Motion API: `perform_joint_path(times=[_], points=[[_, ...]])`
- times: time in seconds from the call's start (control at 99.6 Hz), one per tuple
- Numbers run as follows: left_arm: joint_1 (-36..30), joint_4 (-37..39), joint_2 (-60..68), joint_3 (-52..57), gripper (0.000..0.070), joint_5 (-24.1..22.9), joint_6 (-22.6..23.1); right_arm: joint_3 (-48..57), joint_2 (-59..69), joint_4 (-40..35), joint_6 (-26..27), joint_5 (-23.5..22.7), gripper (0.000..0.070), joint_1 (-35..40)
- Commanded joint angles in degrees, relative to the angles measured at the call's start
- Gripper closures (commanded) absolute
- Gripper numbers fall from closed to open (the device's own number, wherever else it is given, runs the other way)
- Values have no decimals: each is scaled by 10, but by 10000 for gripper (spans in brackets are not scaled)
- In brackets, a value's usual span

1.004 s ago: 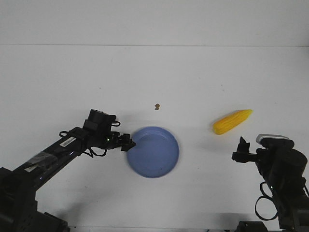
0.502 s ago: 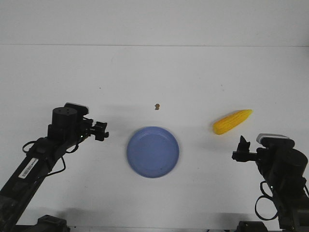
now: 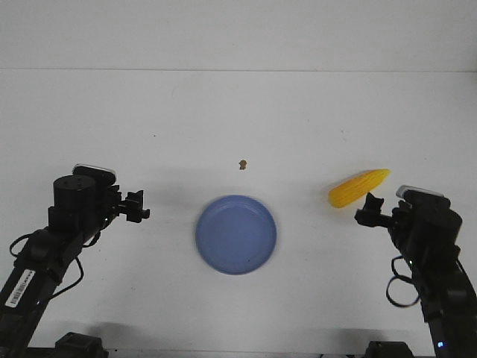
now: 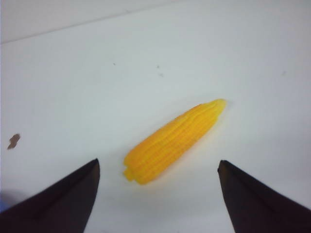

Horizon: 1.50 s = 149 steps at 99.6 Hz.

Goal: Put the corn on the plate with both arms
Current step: 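Reach the right gripper to the yellow corn and grasp it, then carry the corn with the right gripper over the blue plate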

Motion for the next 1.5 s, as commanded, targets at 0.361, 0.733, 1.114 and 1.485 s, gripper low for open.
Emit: perform_joint_path(times=[0.361, 0.733, 1.114, 1.485], points=[[-2, 1, 6, 6, 307, -1, 3, 7, 248, 143, 122, -47, 184, -37], [-2, 1, 6, 6, 307, -1, 3, 8, 356, 218, 158, -92, 184, -50], [-2, 1, 6, 6, 307, -1, 3, 12, 400, 243, 156, -130, 532, -50], [-2, 0, 6, 6, 307, -1, 3, 30, 355, 249, 146, -320, 532, 14]])
